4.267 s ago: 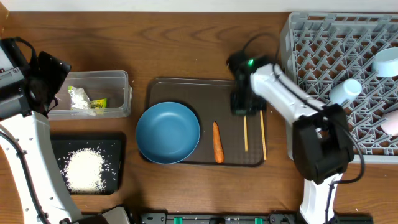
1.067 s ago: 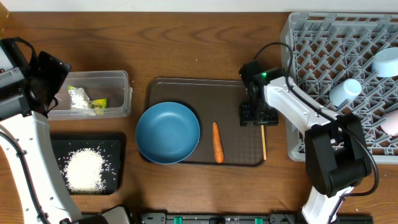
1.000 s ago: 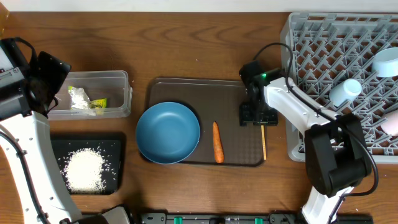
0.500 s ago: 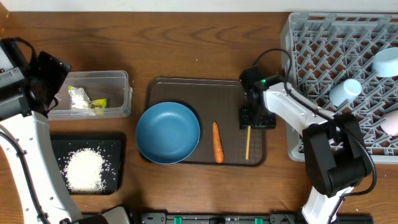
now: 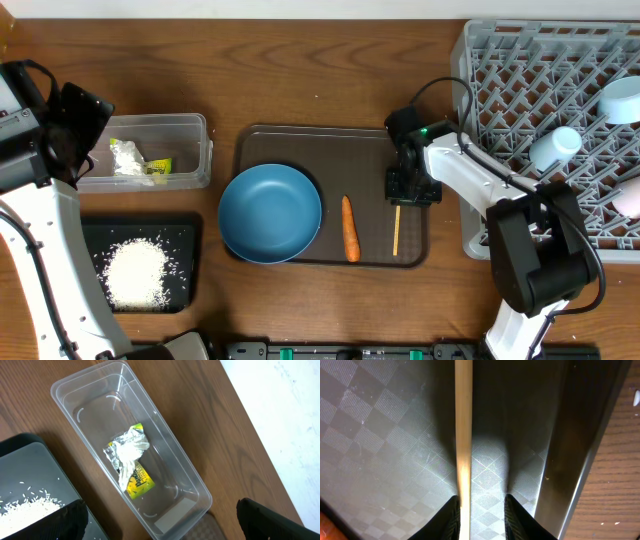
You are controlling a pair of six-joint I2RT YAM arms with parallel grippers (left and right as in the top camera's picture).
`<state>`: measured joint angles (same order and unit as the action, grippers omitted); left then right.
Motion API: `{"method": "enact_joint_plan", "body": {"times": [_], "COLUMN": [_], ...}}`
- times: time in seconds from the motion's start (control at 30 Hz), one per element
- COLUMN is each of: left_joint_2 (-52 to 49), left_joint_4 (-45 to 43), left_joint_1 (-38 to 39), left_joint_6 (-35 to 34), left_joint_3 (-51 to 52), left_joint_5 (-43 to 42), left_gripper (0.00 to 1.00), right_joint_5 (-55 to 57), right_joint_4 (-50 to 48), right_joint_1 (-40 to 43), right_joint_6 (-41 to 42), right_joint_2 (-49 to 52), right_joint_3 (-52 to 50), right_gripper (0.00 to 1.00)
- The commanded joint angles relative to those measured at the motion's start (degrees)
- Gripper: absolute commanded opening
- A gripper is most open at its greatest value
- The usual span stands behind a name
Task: Sort waste into correct bins and load items into the dishwasher rack
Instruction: 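Move the right gripper back to the second chopstick and grasp it, then carry the second chopstick with the right gripper into the rack, release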
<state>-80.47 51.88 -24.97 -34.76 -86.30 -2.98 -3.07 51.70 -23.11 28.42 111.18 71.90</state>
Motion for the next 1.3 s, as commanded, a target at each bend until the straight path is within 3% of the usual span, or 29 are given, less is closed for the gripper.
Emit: {"method": "enact_joint_plan", "body": {"times": [0.0, 0.33, 0.47, 0.73, 1.0, 1.27], "left_joint_2": [-0.02, -0.02, -0.02, -0.02, -0.02, -0.02], "left_joint_4": [0.00, 0.00, 0.00, 0.00, 0.00, 0.00], "left_joint_1": [-0.09, -0.09, -0.09, -0.09, -0.09, -0.09], "left_joint_6": [-0.48, -0.48, -0.48, -0.48, -0.48, -0.48], "left_joint_3": [0.15, 0.15, 0.15, 0.15, 0.15, 0.15], "left_joint_5": [0.66, 0.66, 0.66, 0.66, 0.66, 0.66], "left_gripper": [0.98, 0.98, 0.98, 0.98, 0.98, 0.98], "right_joint_5": [-0.20, -0.33, -0.28, -0.81, -15.39, -15.17], "right_joint_4": [-0.28, -2.67, -2.62, 1.03, 3.87, 2.95], "right_joint_1": [-0.87, -1.36, -1.25, 0.55, 8.66, 21.05], "right_joint_6": [3.04, 4.35, 4.37, 3.96, -6.54, -17.18], "right_joint_2": [0.20, 0.20, 0.20, -0.57, -5.51, -9.40], "right_joint_3": [-0.87, -2.71, -2.67, 2.51, 14.88, 24.85], "right_gripper": [0.30, 0.27, 0.01, 0.01, 0.01, 0.01]}}
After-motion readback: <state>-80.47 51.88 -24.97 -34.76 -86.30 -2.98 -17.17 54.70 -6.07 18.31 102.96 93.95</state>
